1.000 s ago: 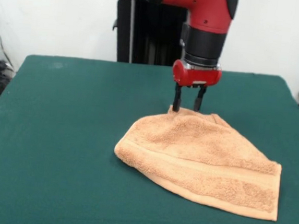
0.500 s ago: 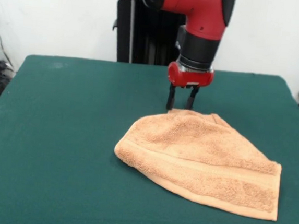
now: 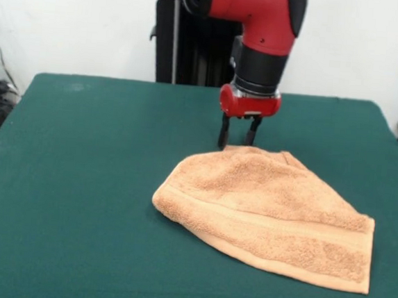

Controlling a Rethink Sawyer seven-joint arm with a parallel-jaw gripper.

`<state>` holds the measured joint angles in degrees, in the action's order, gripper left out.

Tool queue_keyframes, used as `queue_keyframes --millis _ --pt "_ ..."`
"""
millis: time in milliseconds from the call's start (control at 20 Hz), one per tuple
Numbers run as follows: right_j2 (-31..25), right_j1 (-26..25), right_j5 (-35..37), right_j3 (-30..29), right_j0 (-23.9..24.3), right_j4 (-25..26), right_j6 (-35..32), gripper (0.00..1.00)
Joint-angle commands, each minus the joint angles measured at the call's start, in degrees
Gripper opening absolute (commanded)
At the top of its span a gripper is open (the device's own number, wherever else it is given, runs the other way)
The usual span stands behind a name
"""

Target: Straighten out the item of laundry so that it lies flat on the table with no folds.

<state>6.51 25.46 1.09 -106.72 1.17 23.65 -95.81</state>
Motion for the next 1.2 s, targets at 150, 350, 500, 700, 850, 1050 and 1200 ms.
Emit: queue_keyframes --millis 150,350,500,700,850,1050,1200 --pt "-10.48 -1.44 4.79 1.34 5.24 -2.88 -6.58 1.0" --pt "-12.74 0.08 8.78 0.98 6.53 -3.73 -5.58 1.0" --pt "-15.24 0.34 12.56 1.27 8.41 -4.21 -4.13 1.0" --pt "-16.53 0.01 13.47 2.36 9.74 -3.57 -3.44 1.0" --pt "-17.08 0.14 14.23 2.69 10.41 -3.13 -3.2 1.0" --pt "-18.46 0.45 16.31 2.89 11.9 -2.94 -2.03 1.0" --pt "-19.17 0.76 17.98 3.32 12.51 -3.03 -1.6 1.0"
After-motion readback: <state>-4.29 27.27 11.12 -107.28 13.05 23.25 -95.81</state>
